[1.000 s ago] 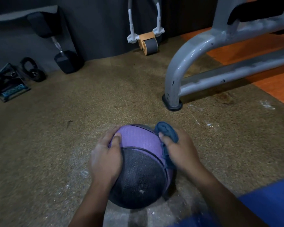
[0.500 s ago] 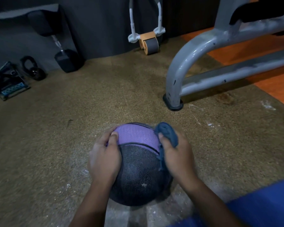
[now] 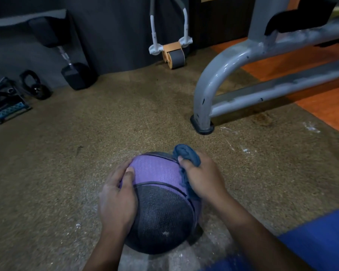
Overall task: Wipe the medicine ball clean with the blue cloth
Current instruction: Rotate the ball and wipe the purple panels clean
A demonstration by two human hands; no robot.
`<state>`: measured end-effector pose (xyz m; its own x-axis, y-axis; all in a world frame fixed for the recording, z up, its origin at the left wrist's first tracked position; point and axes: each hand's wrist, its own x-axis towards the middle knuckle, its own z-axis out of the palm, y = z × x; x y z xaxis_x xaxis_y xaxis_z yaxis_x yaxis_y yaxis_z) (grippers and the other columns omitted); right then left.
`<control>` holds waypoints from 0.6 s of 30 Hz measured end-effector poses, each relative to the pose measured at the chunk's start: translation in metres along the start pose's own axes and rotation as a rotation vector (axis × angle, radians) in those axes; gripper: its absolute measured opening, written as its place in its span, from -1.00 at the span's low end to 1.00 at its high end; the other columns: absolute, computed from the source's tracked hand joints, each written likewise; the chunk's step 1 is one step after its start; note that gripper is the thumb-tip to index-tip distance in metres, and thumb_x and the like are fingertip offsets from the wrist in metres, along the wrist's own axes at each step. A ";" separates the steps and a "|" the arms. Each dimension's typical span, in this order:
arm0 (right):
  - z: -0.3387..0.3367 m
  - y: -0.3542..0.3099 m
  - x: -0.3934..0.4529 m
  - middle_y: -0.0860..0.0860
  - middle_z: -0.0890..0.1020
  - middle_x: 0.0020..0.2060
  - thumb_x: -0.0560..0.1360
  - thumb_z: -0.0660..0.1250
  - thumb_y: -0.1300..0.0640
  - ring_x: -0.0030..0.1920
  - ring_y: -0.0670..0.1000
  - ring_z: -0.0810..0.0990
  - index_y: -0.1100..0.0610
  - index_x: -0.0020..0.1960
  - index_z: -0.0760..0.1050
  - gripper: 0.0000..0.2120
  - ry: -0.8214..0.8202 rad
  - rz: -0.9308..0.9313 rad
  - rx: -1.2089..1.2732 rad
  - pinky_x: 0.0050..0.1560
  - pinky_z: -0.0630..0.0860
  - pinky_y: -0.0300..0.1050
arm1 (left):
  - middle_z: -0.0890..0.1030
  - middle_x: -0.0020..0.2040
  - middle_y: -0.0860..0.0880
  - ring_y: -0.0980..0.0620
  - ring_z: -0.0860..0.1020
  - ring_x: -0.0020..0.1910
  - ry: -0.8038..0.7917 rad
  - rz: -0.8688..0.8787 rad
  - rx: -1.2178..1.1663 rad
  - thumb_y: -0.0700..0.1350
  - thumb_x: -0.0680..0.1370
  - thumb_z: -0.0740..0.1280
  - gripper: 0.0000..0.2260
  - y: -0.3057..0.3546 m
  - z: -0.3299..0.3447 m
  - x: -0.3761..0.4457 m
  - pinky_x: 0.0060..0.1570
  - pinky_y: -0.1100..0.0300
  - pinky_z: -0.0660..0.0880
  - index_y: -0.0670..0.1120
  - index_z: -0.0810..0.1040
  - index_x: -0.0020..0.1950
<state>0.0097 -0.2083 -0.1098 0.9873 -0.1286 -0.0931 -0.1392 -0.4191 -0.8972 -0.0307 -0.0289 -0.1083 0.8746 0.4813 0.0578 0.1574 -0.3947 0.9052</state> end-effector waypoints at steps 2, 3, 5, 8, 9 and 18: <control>-0.003 0.002 -0.015 -0.13 0.49 0.14 0.47 0.23 -0.20 0.14 0.06 0.50 -0.13 0.10 0.55 -0.72 -0.015 -0.075 -0.158 0.15 0.47 0.06 | 0.57 0.26 0.26 0.17 0.47 0.30 -0.003 0.010 0.007 0.18 0.47 0.17 -0.62 -0.001 -0.001 0.000 0.36 0.06 0.32 0.23 0.61 0.21; -0.002 -0.003 -0.034 -0.15 0.44 0.24 0.43 0.19 -0.21 0.20 0.03 0.45 -0.16 0.24 0.51 -0.59 -0.008 -0.170 -0.289 0.19 0.46 0.05 | 0.57 0.26 0.25 0.17 0.48 0.29 -0.007 0.022 0.013 0.17 0.47 0.17 -0.63 -0.002 -0.001 0.000 0.36 0.07 0.33 0.23 0.61 0.21; 0.005 -0.019 -0.071 -0.13 0.39 0.36 0.36 0.17 -0.20 0.23 0.05 0.40 -0.19 0.32 0.45 -0.47 0.018 -0.410 -0.460 0.18 0.47 0.03 | 0.59 0.24 0.22 0.15 0.50 0.29 -0.038 0.039 0.004 0.15 0.48 0.19 -0.64 -0.005 -0.003 0.000 0.35 0.09 0.34 0.21 0.63 0.19; 0.019 -0.033 -0.075 -0.10 0.45 0.32 0.33 0.19 -0.19 0.16 0.09 0.44 -0.18 0.25 0.48 -0.50 0.050 -0.592 -0.518 0.00 0.49 0.02 | 0.63 0.21 0.14 0.08 0.54 0.25 -0.077 0.021 -0.059 0.13 0.50 0.23 -0.68 -0.007 -0.006 -0.002 0.36 0.01 0.38 0.18 0.63 0.19; 0.020 -0.034 -0.062 -0.12 0.44 0.31 0.37 0.19 -0.18 0.17 0.07 0.42 -0.18 0.27 0.47 -0.52 0.032 -0.560 -0.504 0.01 0.45 -0.01 | 0.62 0.22 0.14 0.11 0.53 0.26 -0.062 0.023 -0.052 0.09 0.52 0.24 -0.70 -0.006 -0.007 -0.002 0.37 0.04 0.36 0.16 0.64 0.20; 0.009 0.006 0.009 -0.02 0.56 -0.02 0.48 0.27 -0.19 0.04 0.07 0.55 -0.11 -0.16 0.48 -0.82 -0.040 -0.020 -0.025 0.06 0.45 0.03 | 0.57 0.31 0.08 0.04 0.46 0.33 -0.037 0.029 0.121 0.01 0.60 0.21 -0.71 0.008 -0.011 -0.002 0.26 0.19 0.28 0.11 0.61 0.26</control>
<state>0.0180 -0.2039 -0.1198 0.9921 -0.0840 -0.0928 -0.1206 -0.4438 -0.8880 -0.0360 -0.0241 -0.0967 0.8958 0.4397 0.0657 0.1838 -0.5009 0.8458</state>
